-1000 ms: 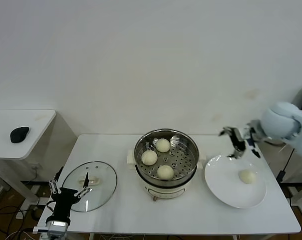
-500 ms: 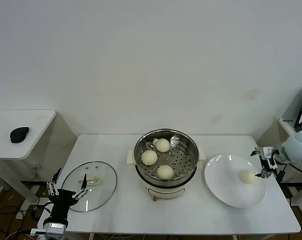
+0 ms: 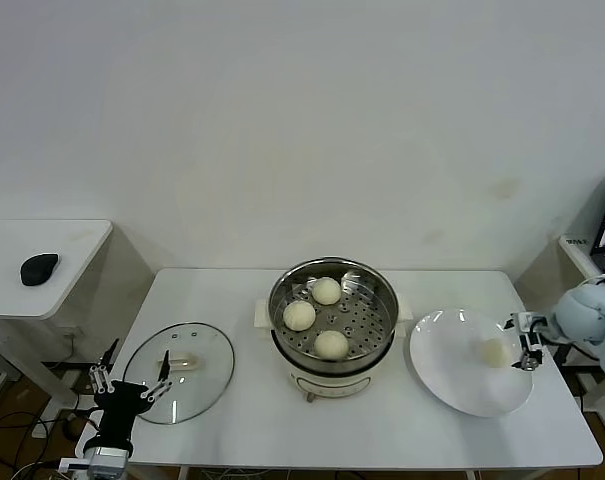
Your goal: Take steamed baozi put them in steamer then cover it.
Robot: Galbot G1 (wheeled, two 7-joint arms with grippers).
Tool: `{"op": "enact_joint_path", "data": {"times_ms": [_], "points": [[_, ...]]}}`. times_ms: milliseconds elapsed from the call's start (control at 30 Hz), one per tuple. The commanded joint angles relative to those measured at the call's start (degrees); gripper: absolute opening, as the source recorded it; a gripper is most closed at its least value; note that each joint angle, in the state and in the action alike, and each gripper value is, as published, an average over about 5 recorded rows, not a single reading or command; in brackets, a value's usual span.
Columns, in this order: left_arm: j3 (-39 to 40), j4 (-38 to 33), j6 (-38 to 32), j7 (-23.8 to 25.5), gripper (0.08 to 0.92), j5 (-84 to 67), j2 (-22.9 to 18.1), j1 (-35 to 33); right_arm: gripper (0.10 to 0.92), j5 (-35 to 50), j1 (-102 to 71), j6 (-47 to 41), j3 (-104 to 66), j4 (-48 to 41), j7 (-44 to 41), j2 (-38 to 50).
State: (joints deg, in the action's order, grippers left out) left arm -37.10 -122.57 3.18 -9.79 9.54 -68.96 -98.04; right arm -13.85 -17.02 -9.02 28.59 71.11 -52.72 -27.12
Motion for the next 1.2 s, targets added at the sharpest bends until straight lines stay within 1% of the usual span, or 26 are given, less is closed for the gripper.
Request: {"op": "enact_joint_path", "data": {"times_ms": [33,167,400,667,800,1000,1200], "points": [[-0.12,0.21,-0.04,0.0,0.823,-0.05,0.04,-0.02,0.823,-2.27,-2.65,0.86,-2.62,-6.89,0.5,-5.54],[-0.16,0.42,-0.05,0.04,0.823,-0.06,0.01,0.01,0.803,-2.3,-2.47,0.77,-2.56,-7.45,0.27,-6.45],[0.12,0.79,-0.05,0.03,0.823,-0.01,-0.22,0.27,0.724,-2.26,-2.33,0.28,-2.53,-7.39,0.11,-6.72],[0.12,0.81,-0.11,0.01,0.823,0.0,-0.23,0.2,0.594,-1.86,-1.61,-0.22,-2.78,-5.82,-0.54,-5.51],[0.08,0.51,-0.07,0.05,0.823,-0.03,-0.01,0.19,0.572,-0.12,0.91,-1.11,-1.25,-3.55,-1.47,-3.33],[0.14,0.3,-0.04,0.12,0.823,-0.13,0.43,0.34,0.575,8.36,12.06,-5.29,8.78,4.29,-2.65,2.45],[0.24,0.19,-0.1,0.05,0.823,-0.31,0.52,0.54,0.579,20.26,34.09,-11.4,27.19,16.22,-0.73,6.72]]}}
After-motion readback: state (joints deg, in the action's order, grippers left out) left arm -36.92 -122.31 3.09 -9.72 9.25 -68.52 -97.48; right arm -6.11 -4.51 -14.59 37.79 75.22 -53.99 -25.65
